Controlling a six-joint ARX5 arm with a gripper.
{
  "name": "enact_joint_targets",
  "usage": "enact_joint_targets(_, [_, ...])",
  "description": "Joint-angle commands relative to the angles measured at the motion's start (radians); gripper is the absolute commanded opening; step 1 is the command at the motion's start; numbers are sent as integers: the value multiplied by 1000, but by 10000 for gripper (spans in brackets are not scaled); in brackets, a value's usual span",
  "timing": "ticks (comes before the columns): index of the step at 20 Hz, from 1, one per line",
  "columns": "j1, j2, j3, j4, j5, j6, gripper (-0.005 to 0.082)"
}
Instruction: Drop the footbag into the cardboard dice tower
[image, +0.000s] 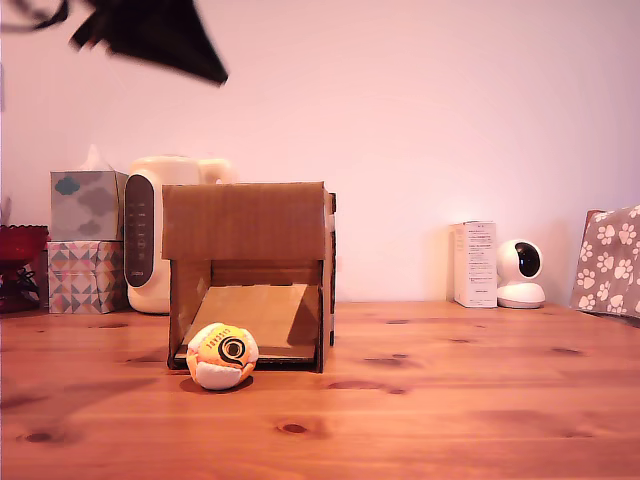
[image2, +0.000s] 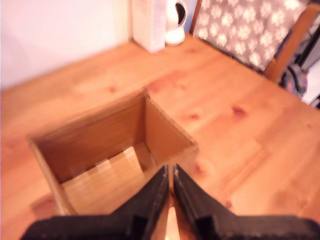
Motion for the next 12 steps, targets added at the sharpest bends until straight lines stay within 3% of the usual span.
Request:
enact_joint_targets(1, [-2,-28,-105,74,3,-6,-24])
enact_joint_targets(8, [13,-213,-460,328,0,-60,-24])
enact_joint_targets(12, [57,-323,-583,339,-2,-84,-24])
